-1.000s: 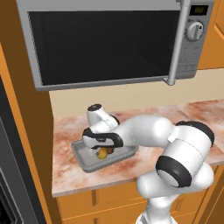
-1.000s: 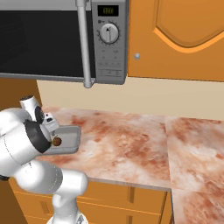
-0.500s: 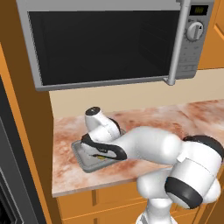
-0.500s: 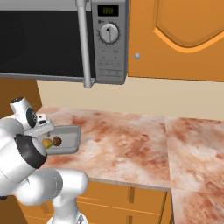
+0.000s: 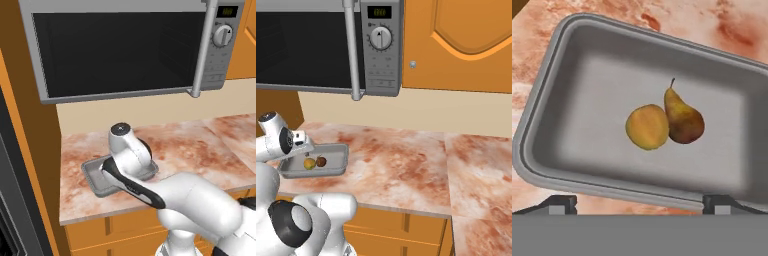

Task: Pick the apple and pear from the fridge and place them inside the tupperware on the counter.

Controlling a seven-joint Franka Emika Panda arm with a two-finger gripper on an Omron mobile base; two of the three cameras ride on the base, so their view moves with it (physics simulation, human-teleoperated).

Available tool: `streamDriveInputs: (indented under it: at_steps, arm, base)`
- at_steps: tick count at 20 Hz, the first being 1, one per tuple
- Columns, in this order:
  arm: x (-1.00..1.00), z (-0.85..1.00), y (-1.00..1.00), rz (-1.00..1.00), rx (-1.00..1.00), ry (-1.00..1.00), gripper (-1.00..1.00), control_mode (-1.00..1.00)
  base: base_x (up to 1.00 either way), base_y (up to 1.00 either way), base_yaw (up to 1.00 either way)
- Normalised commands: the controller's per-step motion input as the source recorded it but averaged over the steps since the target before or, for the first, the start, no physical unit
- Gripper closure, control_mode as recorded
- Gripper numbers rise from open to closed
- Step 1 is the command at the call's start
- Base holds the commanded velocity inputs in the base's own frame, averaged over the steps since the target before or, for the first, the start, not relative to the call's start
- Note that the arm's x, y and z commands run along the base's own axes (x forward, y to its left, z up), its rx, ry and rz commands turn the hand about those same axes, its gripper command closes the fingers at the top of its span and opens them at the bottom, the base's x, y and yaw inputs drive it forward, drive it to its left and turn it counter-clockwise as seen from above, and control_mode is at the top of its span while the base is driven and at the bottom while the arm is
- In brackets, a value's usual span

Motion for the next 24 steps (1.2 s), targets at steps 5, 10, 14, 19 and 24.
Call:
streamDriveInputs:
  at_steps: [5, 10, 14, 19, 24]
  arm:
    - [-0.37, 0.69, -0.13, -0.06, 0.01, -0.04, -1.0, -1.0]
    - [-0.66, 0.43, -0.14, -0.1, 0.0, -0.07, -1.0, -1.0]
    - [-0.32, 0.23, -0.19, -0.06, 0.02, -0.04, -1.0, -1.0]
    - [-0.16, 0.15, -0.25, 0.0, 0.04, -0.25, -1.0, -1.0]
    - [-0.38, 0.35, -0.27, -0.02, 0.0, -0.49, -1.0, -1.0]
  base:
    - [0.0, 0.0, 0.0]
    - [0.0, 0.0, 0.0]
    - [0.0, 0.0, 0.0]
    - [0.0, 0.0, 0.0]
    - [0.0, 0.0, 0.0]
